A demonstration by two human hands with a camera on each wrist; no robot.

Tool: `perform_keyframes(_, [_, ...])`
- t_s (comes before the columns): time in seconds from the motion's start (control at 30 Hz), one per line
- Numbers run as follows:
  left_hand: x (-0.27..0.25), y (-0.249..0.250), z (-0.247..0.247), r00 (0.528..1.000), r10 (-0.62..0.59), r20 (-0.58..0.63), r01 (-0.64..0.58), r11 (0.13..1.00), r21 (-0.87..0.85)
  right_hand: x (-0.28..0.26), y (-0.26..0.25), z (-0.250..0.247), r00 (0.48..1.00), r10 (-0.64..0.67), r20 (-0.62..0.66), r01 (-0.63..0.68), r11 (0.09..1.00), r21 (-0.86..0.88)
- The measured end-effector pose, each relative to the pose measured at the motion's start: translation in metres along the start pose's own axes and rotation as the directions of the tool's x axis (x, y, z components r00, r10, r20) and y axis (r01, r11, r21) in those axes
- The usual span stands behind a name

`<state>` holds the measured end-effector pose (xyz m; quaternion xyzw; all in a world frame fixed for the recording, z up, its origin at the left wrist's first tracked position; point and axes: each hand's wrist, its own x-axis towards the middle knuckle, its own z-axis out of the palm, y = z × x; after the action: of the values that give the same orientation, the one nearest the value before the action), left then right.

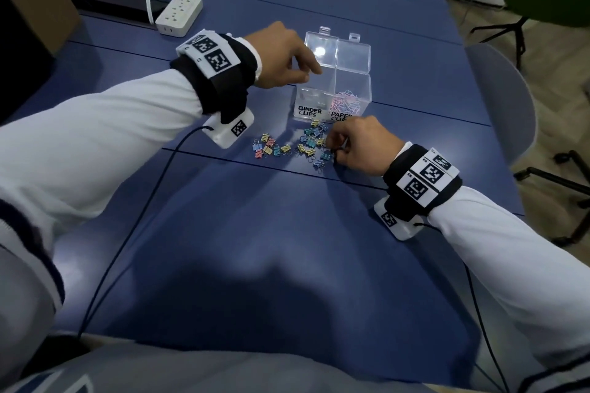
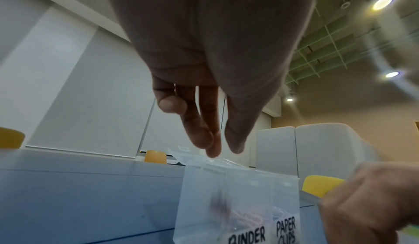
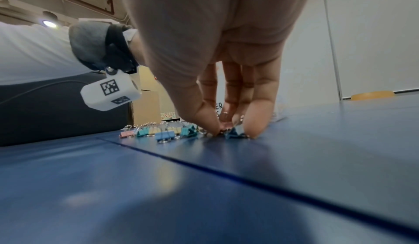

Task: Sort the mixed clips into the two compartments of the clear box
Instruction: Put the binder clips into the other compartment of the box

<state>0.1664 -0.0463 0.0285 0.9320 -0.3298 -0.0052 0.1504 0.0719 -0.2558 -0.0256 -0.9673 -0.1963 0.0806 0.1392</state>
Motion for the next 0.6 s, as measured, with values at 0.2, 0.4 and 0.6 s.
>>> perform_keyframes(0.2, [-0.015, -0.004, 0.001, 0.999, 0.004, -0.036, -0.004, 1.000, -0.002, 0.001, 0.001, 0.002, 0.999, -0.023, -0.029, 0.024, 1.000, 0.019])
perform_keyframes(0.4, [-0.051, -0.006, 0.020, 0.992, -0.047, 0.118, 0.046, 0.999, 0.010, -0.001, 0.002, -0.007, 0.985, 0.051, -0.164, -0.021, 0.984, 0.178])
perform_keyframes(0.6, [-0.068, -0.008, 0.048, 0.943, -0.076, 0.324, 0.049, 0.995, 0.090, 0.020, -0.019, -0.043, 0.930, 0.039, -0.366, 0.055, 0.968, 0.243])
